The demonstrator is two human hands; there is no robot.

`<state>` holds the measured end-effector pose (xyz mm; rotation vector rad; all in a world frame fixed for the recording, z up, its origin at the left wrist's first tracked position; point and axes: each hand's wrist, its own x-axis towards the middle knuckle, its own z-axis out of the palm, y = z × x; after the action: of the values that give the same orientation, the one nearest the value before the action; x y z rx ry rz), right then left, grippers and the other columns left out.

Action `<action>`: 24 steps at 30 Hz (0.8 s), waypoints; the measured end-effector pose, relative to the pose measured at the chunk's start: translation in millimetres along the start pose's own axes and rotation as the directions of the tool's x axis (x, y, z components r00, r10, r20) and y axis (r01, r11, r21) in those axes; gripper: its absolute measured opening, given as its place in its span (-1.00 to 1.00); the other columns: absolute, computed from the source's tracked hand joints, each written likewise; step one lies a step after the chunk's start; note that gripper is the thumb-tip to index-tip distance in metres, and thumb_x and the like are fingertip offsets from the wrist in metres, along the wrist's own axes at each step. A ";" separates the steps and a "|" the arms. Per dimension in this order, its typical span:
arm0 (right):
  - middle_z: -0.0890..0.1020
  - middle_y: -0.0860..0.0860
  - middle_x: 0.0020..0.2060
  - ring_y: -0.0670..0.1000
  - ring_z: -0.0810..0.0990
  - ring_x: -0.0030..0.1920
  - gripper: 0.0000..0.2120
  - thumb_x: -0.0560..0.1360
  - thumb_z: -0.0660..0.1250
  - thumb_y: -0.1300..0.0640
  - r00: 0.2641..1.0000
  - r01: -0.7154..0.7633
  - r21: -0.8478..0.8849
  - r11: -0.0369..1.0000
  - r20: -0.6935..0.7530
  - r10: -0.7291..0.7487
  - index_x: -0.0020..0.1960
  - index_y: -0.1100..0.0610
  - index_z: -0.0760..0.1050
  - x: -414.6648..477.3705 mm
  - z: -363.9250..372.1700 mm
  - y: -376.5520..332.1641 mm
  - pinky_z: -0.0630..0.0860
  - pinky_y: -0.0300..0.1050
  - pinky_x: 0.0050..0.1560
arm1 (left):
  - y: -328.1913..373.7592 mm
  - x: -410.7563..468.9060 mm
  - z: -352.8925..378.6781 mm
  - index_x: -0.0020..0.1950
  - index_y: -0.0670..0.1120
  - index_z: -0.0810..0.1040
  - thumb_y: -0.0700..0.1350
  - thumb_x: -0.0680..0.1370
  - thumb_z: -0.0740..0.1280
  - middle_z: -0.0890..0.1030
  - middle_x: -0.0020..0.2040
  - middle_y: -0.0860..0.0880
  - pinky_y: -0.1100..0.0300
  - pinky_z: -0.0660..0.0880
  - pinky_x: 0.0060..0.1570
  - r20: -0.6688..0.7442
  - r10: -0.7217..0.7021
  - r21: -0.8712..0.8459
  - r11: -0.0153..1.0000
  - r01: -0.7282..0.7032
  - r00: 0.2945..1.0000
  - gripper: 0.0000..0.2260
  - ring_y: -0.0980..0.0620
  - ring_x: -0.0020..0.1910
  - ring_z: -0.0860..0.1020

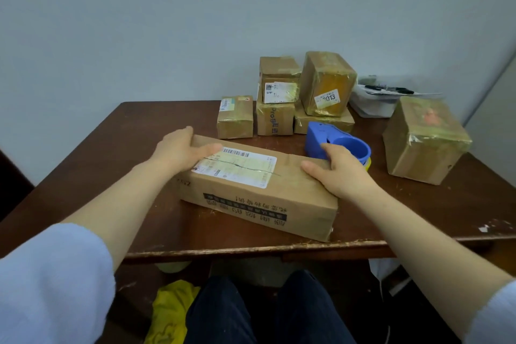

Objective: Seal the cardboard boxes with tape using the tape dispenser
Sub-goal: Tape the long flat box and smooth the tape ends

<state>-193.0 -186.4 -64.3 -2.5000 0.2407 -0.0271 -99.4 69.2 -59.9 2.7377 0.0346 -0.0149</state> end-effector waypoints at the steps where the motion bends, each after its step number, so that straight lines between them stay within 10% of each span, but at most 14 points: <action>1: 0.26 0.10 0.47 0.08 0.26 0.44 -0.33 0.56 0.25 -0.06 0.998 -0.043 0.077 0.996 -0.038 0.046 0.53 0.19 0.08 -4.4 4.5 1.7 0.24 -0.07 0.36 | -4.5 1.6 -1.6 0.50 -0.20 0.21 0.22 0.51 0.29 0.31 0.47 -0.13 -0.01 0.29 0.33 0.005 -0.016 -0.106 0.994 0.017 1.000 -0.28 -0.14 0.43 0.30; 5: 0.31 0.14 0.43 0.11 0.29 0.41 -0.51 0.63 0.14 0.07 0.993 -0.080 0.216 0.973 -0.063 0.095 0.48 0.25 0.14 -2.6 22.1 -7.9 0.26 -0.06 0.31 | -20.2 0.9 -1.1 0.23 -0.18 0.56 0.01 0.60 0.25 0.58 0.04 -0.06 0.06 0.41 0.06 -0.085 -0.132 -0.420 0.904 0.085 0.988 -0.67 -0.05 0.03 0.49; 10: 0.35 0.10 0.42 0.09 0.31 0.41 -0.42 0.64 0.10 0.00 0.946 0.030 0.456 0.890 -0.300 0.122 0.55 0.19 -0.01 25.6 18.0 -33.7 0.26 -0.15 0.24 | -27.0 -7.4 -4.8 0.18 0.00 0.58 -0.09 0.61 0.25 0.60 0.00 0.11 0.22 0.51 0.04 -0.389 -0.190 -0.757 0.623 -0.195 0.902 -0.81 0.08 0.02 0.58; 12: 0.47 0.13 0.32 0.13 0.38 0.36 -0.50 0.64 0.09 -0.04 0.922 -0.010 0.511 0.859 -0.327 0.206 0.46 0.25 0.24 34.8 27.2 -39.6 0.32 -0.09 0.18 | -29.6 -10.9 2.1 0.26 -0.01 0.53 -0.09 0.62 0.23 0.57 0.11 0.10 0.26 0.47 0.11 -0.438 -0.220 -0.768 0.596 -0.236 0.871 -0.77 0.13 0.10 0.54; 18: 0.55 0.00 0.26 -0.17 0.45 0.23 -0.61 0.57 0.27 0.03 0.886 0.170 0.731 0.661 -0.407 0.222 0.34 0.19 0.46 38.3 59.9 -37.8 0.30 -0.39 0.18 | -42.5 -22.3 30.7 0.18 -0.04 0.49 0.14 0.57 0.24 0.54 0.06 0.09 0.25 0.41 0.03 -0.384 -0.436 -0.857 0.496 -0.138 0.814 -0.69 0.15 0.04 0.50; 24: 0.57 -0.06 0.21 -0.18 0.50 0.22 -0.59 0.52 0.35 0.13 0.948 0.194 0.818 0.541 -0.298 0.111 0.35 0.16 0.44 29.6 66.4 -10.6 0.42 -0.24 0.28 | -52.1 -27.6 29.0 0.12 -0.07 0.62 0.06 0.55 0.33 0.62 -0.06 0.13 0.31 0.50 -0.04 -0.274 -0.503 -0.936 0.334 -0.108 0.820 -0.73 0.24 -0.10 0.55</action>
<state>-157.1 -144.4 -112.8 -1.4882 0.2229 -0.4680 -128.5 105.1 -106.5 1.4283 0.4284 0.5416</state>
